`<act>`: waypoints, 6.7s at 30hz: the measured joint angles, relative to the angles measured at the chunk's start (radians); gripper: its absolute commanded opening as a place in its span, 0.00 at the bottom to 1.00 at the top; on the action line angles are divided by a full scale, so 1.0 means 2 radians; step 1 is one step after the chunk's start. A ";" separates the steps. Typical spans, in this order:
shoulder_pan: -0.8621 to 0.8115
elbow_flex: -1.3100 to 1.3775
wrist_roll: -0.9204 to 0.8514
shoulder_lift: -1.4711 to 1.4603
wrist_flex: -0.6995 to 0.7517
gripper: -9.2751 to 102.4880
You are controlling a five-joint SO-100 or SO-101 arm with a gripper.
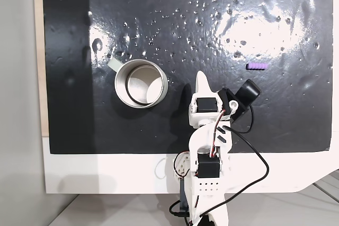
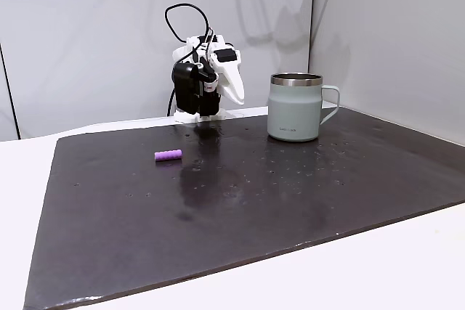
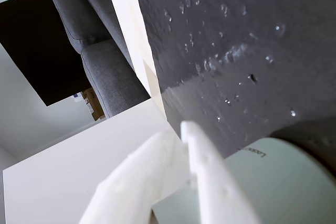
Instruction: Grasp a pengrip and put it in the cup.
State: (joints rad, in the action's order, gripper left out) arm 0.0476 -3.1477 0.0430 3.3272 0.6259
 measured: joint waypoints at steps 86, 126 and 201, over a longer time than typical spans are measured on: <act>-0.271 0.862 -0.296 -0.937 0.397 0.26; -0.268 0.956 -0.298 -1.147 0.360 0.10; 0.267 0.859 -0.058 -0.690 0.526 0.08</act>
State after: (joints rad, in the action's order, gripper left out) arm 0.5814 -1.4297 -0.0721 1.9466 1.6782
